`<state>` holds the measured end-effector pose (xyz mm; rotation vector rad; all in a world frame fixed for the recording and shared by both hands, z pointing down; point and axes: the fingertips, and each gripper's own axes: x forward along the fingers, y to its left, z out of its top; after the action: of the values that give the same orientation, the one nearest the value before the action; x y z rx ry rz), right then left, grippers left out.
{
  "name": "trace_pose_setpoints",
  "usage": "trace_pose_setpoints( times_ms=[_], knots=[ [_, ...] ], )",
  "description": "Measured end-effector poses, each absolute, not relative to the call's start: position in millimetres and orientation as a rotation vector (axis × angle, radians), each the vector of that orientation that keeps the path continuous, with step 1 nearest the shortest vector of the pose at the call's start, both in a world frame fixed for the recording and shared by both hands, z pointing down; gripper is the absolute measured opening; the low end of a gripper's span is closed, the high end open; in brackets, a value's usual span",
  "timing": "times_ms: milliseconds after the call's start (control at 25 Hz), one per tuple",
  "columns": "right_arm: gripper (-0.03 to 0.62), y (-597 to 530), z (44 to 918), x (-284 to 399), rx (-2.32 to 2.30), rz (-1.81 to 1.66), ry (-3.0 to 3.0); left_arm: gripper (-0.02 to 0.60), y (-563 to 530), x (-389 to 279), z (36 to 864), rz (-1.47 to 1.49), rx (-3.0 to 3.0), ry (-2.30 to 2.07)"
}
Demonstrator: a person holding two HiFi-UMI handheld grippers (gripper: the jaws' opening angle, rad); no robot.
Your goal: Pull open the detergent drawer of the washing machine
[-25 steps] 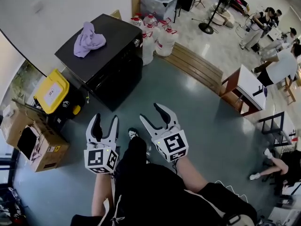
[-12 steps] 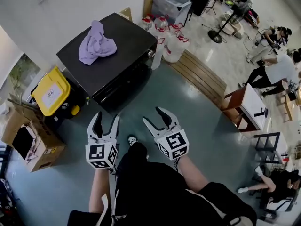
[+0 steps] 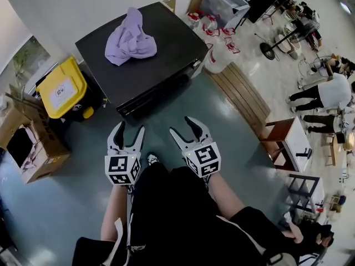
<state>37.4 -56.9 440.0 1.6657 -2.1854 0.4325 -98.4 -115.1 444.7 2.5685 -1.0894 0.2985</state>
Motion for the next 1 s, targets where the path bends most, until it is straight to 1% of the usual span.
trace_pose_setpoints(
  times_ms=[400,800,1000],
  knots=[
    [0.258,-96,474,36,1.572,0.502,-2.179,0.272,-143,-119,484,0.362,2.46,-1.139],
    [0.258,-145,498,25,1.413,0.506,-2.232,0.272,-169,-124,514,0.391,2.35,-1.235],
    [0.257,-169,514,33,1.373,0.55,-2.24,0.272,-183,-119,532,0.408,2.286,-1.275]
  ],
)
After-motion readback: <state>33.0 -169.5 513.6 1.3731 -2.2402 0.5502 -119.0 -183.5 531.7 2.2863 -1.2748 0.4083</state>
